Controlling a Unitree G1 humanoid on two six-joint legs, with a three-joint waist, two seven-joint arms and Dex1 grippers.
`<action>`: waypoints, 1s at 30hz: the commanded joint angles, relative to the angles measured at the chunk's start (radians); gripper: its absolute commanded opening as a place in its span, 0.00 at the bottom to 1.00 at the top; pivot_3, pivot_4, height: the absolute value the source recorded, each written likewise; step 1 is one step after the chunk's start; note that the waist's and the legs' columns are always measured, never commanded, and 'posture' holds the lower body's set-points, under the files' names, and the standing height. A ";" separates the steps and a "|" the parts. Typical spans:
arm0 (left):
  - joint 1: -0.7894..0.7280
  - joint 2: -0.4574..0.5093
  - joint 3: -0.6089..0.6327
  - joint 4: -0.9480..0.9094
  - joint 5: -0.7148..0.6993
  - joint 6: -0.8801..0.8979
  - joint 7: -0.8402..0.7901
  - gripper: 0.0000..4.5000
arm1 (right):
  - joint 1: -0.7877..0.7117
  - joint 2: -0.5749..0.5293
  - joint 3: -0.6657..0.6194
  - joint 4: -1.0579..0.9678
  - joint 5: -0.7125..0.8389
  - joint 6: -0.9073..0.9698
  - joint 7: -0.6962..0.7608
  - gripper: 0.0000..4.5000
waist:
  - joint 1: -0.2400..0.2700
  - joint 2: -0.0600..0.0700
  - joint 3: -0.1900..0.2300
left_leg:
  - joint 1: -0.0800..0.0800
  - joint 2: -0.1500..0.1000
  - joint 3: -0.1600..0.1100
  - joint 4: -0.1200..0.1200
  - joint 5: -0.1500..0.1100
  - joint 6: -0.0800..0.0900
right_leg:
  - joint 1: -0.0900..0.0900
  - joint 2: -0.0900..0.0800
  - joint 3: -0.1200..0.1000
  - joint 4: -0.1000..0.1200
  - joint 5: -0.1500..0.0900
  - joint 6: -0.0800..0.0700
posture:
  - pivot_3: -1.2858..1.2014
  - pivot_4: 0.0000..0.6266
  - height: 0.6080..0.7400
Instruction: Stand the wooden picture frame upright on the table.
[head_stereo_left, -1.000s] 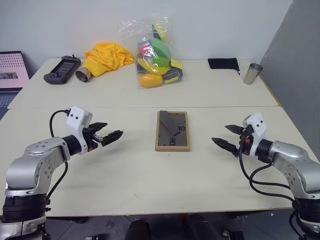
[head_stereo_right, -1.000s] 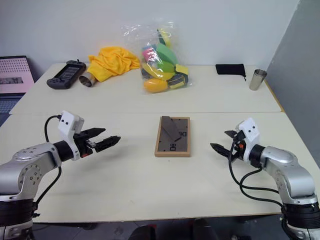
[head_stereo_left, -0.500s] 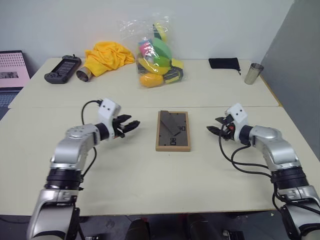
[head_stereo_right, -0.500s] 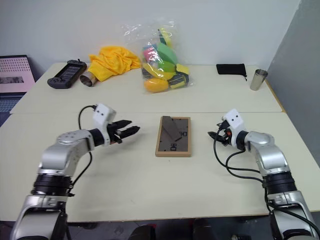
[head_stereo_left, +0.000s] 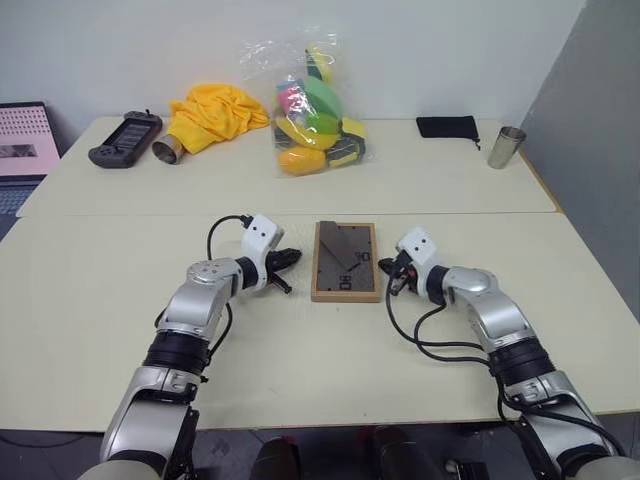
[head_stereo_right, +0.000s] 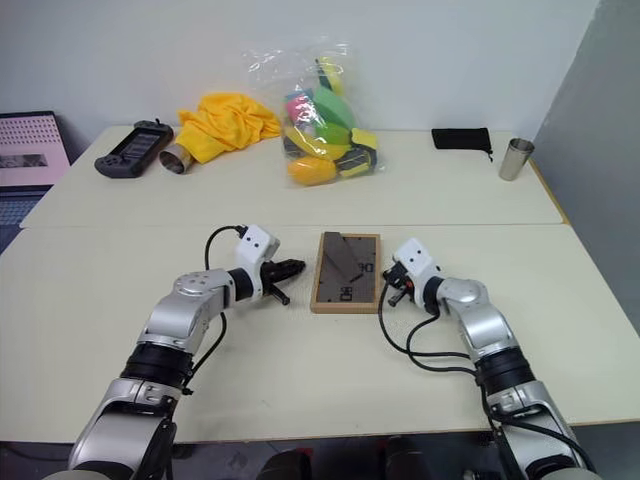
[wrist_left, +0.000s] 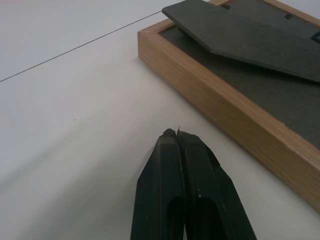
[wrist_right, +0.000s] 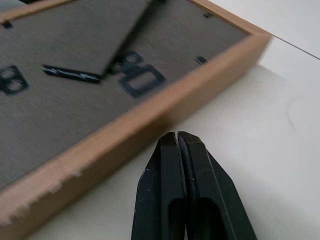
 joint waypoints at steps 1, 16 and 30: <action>0.002 -0.006 -0.014 -0.074 -0.003 0.013 -0.030 0.00 | -0.014 0.025 0.011 -0.055 0.017 0.008 0.026 0.00 | -0.001 0.000 0.000 | 0.000 0.000 0.000 0.000 0.000 0.000 | 0.000 0.000 0.000 0.000 0.000 0.000 | 0.52 0.24 1.00; 0.267 0.226 0.022 -0.569 -0.072 0.332 -0.114 0.00 | 0.071 -0.023 0.145 -0.346 0.037 0.183 0.201 0.00 | -0.005 0.000 0.000 | 0.000 0.000 -0.001 0.000 0.000 0.000 | 0.000 0.000 -0.001 0.000 0.000 0.000 | 0.52 0.24 1.00; 0.465 0.441 0.162 -0.702 -0.156 0.439 -0.165 0.00 | 0.084 -0.203 0.117 -0.286 -0.032 0.160 0.196 0.00 | -0.019 -0.001 0.000 | 0.001 0.000 -0.002 0.000 0.000 0.000 | 0.001 0.000 -0.001 -0.001 0.000 0.000 | 0.52 0.24 1.00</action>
